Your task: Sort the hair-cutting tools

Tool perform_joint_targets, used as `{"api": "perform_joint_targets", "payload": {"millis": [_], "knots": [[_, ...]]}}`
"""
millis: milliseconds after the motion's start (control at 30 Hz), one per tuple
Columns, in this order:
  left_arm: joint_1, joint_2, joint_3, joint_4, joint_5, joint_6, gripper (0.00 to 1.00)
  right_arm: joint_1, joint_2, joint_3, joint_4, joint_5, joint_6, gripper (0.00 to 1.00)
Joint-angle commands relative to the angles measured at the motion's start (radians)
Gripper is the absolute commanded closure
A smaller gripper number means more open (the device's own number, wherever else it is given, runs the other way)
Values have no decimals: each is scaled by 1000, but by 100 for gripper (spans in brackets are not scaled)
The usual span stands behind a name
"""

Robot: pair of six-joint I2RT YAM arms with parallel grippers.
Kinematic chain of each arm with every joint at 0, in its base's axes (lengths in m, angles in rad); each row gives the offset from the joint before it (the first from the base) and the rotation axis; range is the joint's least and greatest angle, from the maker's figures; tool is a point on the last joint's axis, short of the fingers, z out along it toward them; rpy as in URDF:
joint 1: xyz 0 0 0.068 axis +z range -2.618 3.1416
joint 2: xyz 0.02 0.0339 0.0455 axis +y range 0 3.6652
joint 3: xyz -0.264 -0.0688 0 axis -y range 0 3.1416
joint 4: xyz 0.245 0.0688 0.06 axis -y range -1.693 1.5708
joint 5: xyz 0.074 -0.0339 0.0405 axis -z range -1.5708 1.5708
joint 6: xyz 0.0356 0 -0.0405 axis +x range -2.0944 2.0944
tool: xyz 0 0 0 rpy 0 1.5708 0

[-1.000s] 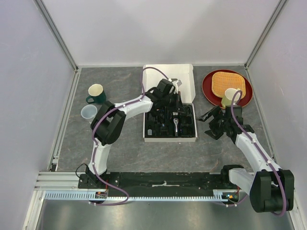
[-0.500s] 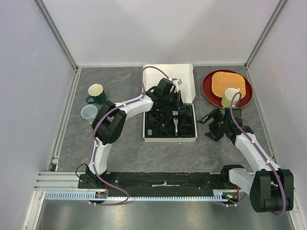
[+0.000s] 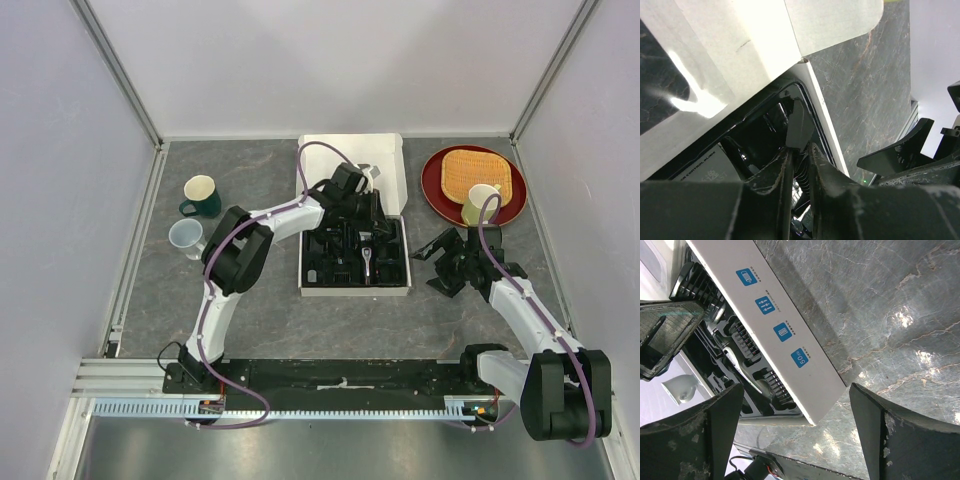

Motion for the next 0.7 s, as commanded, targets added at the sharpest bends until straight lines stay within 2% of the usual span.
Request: {"api": "perform_joint_targets", "payload": {"millis": [0, 133, 367, 500, 667], "knots": [[15, 23, 29, -54, 33, -24, 72, 0, -6, -7, 0, 13, -5, 6], [24, 13, 29, -70, 19, -11, 58, 1, -8, -5, 0, 13, -5, 6], [23, -34, 22, -119, -47, 48, 51, 0, -3, -2, 0, 17, -6, 7], [24, -59, 18, -134, -88, 64, 52, 1, 0, -3, -2, 15, -5, 7], [23, -77, 11, -134, -116, 65, 67, 0, -1, -10, 0, 15, -6, 7]]}}
